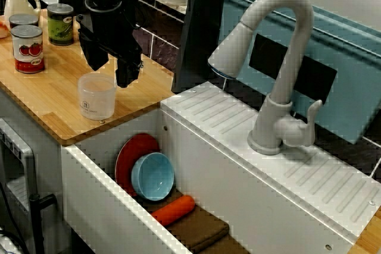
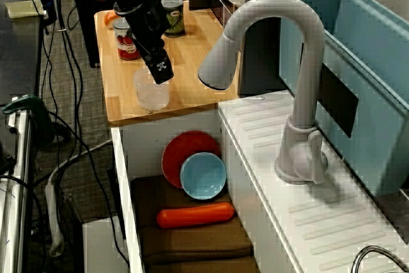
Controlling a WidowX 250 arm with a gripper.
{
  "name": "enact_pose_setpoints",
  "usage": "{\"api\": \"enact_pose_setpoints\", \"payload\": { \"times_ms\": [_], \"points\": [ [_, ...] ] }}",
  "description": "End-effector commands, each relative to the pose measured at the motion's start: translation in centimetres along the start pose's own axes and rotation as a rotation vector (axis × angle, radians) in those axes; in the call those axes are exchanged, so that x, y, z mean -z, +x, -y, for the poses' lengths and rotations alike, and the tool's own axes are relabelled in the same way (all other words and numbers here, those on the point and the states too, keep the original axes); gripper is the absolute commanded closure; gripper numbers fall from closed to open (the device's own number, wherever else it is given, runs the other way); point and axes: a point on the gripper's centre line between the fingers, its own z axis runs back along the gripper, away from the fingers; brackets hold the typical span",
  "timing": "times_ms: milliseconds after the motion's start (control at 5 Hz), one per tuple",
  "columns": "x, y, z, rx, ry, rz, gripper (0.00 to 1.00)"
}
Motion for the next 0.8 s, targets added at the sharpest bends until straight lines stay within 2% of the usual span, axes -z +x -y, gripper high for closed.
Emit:
{"api": "enact_pose_setpoints", "payload": {
  "times_ms": [0,600],
  "points": [
    [1.4,0.2,0.0,-0.002,0.031,0.025,0.00],
    [2.6,-0.5,0.2,0.003,0.053,0.032,0.00]
  ]
}}
